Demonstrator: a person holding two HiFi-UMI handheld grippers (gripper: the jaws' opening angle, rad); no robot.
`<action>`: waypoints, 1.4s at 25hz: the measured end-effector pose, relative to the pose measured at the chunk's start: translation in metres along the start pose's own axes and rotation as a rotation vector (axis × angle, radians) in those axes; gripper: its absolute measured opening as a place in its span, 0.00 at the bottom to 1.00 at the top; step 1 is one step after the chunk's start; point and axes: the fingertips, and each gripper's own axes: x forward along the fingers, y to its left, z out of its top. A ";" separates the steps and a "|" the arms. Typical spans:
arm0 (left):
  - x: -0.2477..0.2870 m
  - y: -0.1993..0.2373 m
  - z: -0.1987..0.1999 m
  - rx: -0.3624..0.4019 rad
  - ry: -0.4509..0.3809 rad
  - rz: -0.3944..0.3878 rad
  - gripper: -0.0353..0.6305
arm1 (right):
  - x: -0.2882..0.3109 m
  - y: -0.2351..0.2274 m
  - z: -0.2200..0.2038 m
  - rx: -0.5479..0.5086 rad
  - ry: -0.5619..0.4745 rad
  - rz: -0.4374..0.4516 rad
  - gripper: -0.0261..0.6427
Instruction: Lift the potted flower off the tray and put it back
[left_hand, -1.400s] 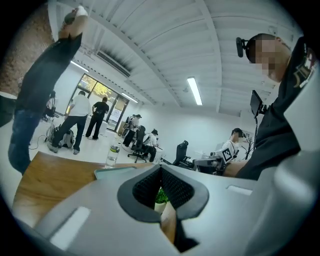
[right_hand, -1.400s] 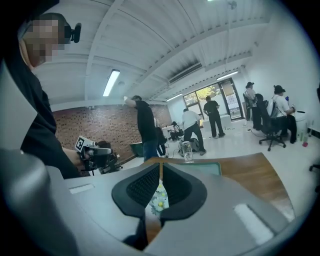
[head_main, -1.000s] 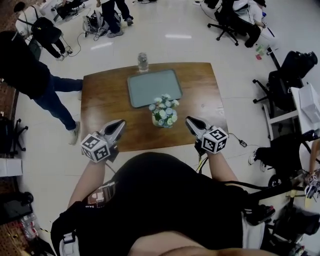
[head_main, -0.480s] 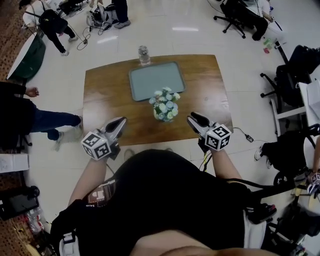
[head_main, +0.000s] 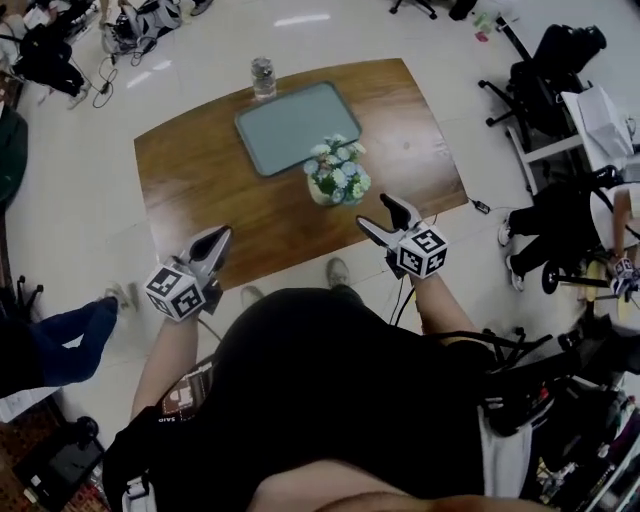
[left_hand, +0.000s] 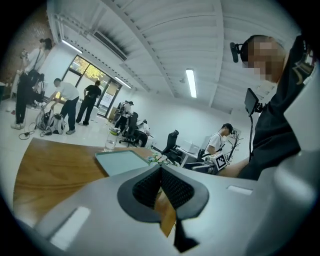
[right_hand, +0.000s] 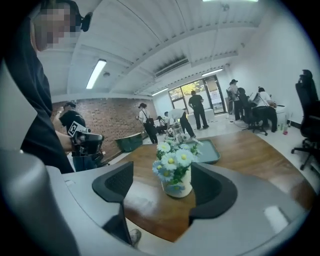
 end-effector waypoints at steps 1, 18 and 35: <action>-0.002 0.006 -0.004 -0.003 0.011 -0.012 0.05 | 0.005 0.001 -0.012 0.012 0.016 -0.029 0.62; -0.014 0.037 -0.090 -0.130 0.107 0.040 0.05 | 0.136 -0.034 -0.110 0.001 0.180 -0.310 0.94; -0.045 0.055 -0.113 -0.199 0.149 0.129 0.05 | 0.163 -0.062 -0.090 -0.019 0.182 -0.377 0.84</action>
